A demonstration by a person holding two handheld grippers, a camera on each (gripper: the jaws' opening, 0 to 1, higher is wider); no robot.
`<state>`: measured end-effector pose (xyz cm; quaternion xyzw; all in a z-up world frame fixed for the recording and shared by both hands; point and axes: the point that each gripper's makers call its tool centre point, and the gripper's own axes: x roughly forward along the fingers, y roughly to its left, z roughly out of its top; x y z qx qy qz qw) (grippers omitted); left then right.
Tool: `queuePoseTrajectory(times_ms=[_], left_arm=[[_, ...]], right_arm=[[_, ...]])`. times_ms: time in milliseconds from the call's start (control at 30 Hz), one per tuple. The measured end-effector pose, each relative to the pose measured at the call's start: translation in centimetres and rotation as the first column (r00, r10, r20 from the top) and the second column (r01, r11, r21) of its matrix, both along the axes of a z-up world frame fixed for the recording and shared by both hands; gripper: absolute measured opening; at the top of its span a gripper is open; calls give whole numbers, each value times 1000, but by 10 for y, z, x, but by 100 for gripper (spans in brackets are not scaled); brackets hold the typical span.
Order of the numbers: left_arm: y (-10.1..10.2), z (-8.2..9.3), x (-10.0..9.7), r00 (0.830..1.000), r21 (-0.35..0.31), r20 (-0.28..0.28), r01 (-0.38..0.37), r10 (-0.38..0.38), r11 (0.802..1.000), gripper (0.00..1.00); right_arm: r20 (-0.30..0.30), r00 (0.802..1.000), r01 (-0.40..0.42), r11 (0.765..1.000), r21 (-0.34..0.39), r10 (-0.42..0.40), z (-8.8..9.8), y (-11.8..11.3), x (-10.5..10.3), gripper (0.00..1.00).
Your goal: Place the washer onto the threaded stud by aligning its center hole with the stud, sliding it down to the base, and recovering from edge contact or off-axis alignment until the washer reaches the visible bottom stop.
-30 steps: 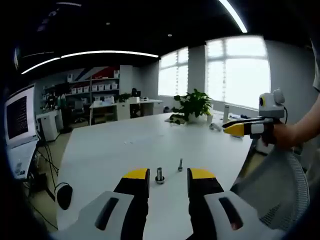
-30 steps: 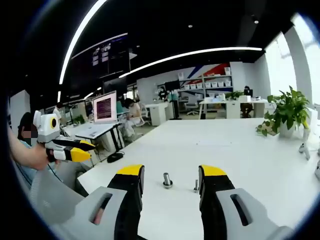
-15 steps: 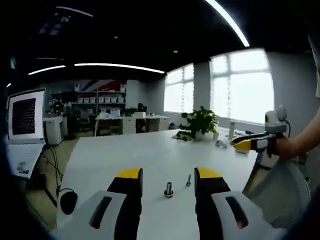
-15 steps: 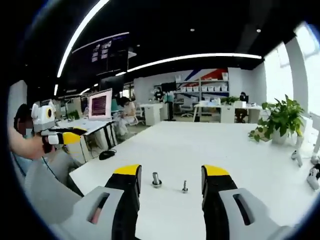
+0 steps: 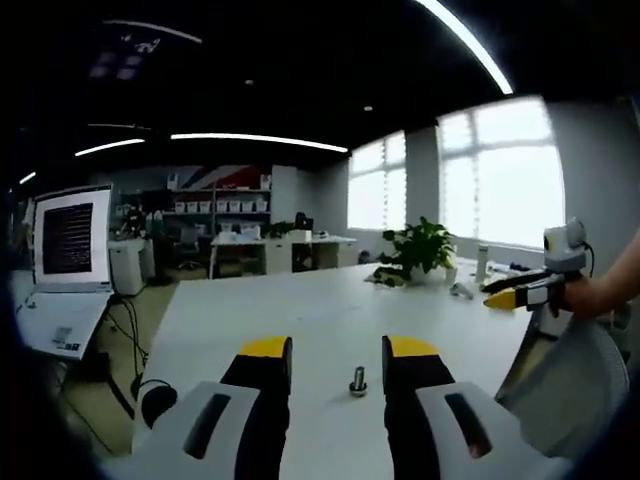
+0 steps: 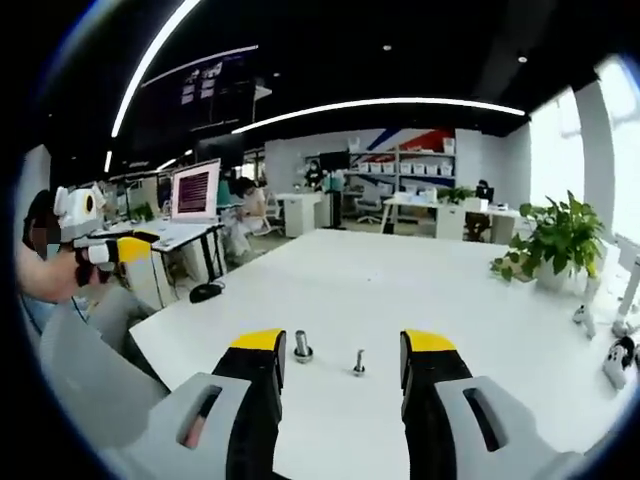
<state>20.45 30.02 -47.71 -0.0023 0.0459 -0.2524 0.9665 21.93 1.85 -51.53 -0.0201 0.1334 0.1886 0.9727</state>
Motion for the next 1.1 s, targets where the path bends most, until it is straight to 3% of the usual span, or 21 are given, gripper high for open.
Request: queuePoseTrajectory(times_ms=[200,300,667,1100], left_arm=[[-14,2,-3,998,23,18,55,-56,998,34],[-18,-5,-2,997,38,-5,76,-76,996,34],[-9,-13,1,998,30,-45,44,-42,999,34],[-10,-23,0,995,28,-85,54,-52,998,34]], right_arm=[[5,1000,-6,1000,15,6,3,2,0,49],[7,1000,-15,1000,7,15,2,3,0,49],[-35,999,-15,1000,-24,15,-9,2,0,47],[-39,999,-33,997,-73,30,-13,6,-3,46]])
